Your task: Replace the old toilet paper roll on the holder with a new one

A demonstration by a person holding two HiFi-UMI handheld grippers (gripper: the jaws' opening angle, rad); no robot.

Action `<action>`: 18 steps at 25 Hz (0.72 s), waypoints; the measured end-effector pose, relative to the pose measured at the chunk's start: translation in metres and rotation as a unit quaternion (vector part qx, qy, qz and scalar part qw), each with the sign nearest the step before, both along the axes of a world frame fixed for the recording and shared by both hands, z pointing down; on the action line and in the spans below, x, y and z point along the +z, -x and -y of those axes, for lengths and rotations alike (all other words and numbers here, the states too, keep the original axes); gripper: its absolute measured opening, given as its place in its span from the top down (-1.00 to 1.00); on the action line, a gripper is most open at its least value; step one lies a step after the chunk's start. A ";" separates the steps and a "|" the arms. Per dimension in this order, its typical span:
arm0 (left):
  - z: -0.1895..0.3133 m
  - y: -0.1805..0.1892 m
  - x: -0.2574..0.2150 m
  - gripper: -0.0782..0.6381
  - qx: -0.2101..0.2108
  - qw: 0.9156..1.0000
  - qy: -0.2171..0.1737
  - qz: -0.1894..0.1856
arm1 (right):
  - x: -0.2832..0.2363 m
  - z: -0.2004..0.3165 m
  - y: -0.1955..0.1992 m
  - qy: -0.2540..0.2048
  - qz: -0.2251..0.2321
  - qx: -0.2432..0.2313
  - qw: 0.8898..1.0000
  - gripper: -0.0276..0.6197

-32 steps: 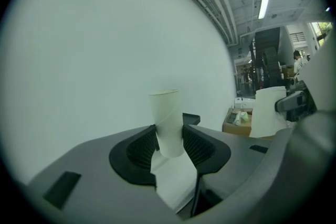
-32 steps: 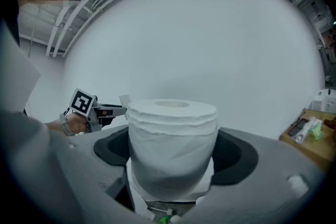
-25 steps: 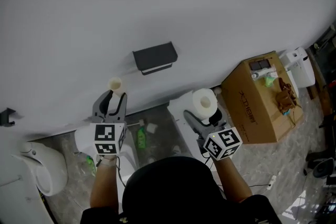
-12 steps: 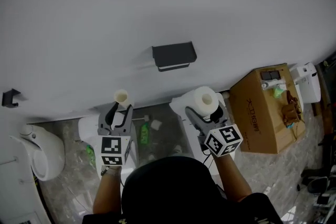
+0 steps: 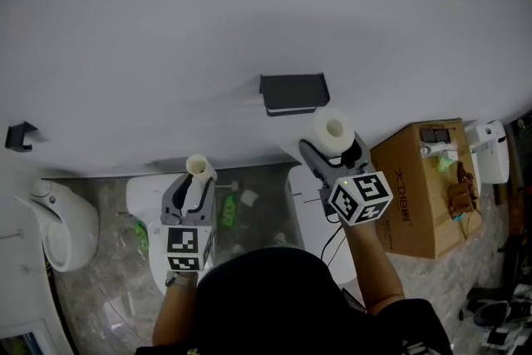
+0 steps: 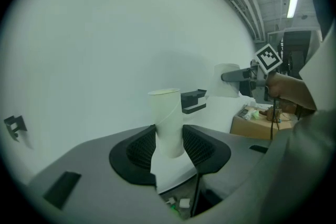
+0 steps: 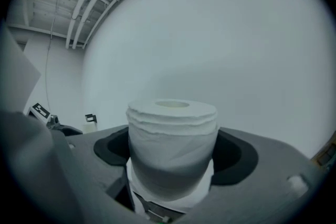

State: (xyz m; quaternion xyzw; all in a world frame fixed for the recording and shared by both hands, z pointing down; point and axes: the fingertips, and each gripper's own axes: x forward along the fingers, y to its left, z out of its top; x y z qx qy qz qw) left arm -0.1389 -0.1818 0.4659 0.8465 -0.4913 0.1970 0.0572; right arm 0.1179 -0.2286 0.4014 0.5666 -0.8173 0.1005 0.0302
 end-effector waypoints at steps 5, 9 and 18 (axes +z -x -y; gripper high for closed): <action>0.000 0.014 0.001 0.29 -0.019 1.000 0.002 0.006 | -0.028 0.047 0.004 -0.023 -0.019 0.006 1.000 -0.42; 0.001 0.022 0.000 0.29 -0.035 0.999 0.004 0.008 | -0.044 0.081 0.003 -0.038 -0.031 0.021 0.999 -0.42; 0.004 0.033 0.003 0.29 -0.061 0.998 0.012 0.016 | -0.023 0.134 0.001 -0.030 -0.065 0.040 0.997 -0.42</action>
